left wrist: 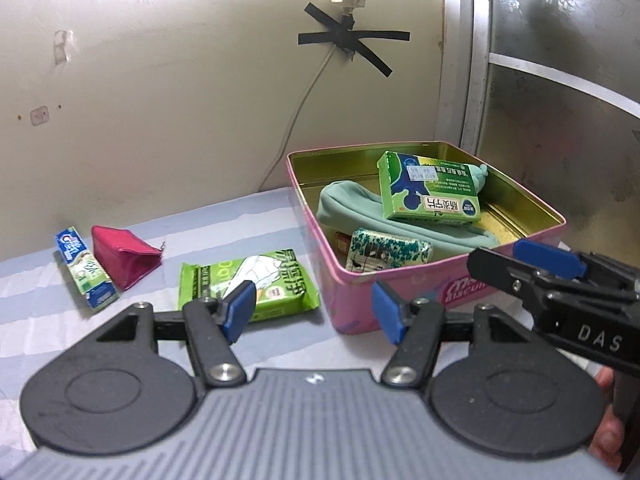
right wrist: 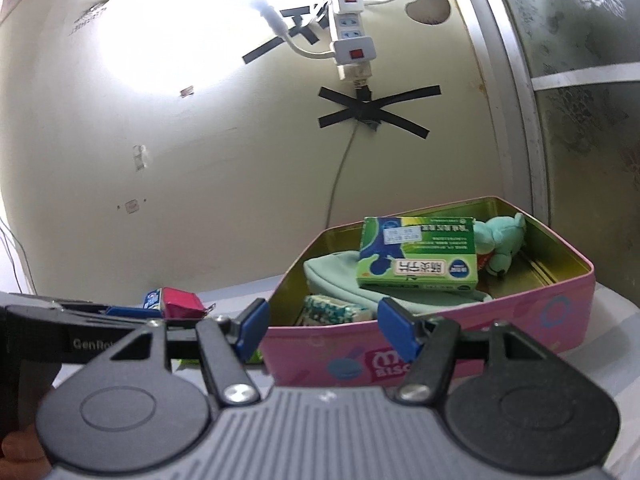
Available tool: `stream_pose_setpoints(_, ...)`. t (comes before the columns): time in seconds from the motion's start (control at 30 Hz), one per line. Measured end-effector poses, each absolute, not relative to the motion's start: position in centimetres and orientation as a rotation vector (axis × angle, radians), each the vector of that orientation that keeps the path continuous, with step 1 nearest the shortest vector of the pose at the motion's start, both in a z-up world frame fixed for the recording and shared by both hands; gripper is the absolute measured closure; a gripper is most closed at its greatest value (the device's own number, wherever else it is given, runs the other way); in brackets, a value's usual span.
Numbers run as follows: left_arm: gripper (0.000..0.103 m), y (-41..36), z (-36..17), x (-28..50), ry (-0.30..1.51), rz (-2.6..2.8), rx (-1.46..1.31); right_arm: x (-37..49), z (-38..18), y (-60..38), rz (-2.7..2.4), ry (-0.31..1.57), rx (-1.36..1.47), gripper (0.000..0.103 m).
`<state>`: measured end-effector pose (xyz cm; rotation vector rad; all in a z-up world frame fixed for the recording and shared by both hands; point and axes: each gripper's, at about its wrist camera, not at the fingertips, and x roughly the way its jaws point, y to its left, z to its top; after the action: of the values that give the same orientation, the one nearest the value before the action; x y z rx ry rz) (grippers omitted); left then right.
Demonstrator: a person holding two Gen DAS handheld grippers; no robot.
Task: Organize objects
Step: 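Withdraw the left tool from the tin toward the green wipes pack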
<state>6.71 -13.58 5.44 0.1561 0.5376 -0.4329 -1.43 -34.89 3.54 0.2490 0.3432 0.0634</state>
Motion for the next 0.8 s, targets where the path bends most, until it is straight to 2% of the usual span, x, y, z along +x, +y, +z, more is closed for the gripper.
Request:
stream_pose_setpoints(0.13, 0.037, -12.7, 5.2, 6.2, 0.525, -0.414, 0.165, -1.7, 3.8, -33.7, 0.072, 0.346, 0.224, 0.041)
stream_pose_setpoints(0.27, 0.036, -11.7, 4.8, 6.1, 0.527, -0.397, 0.165, -2.0, 3.9, -33.1, 0.069, 0.341, 0.22, 0.034)
stream_pose_setpoints(0.8, 0.036, -11.2, 0.6, 5.2, 0.567, -0.39, 0.173, -2.5, 1.5, -32.9, 0.062, 0.394, 0.222, 0.034)
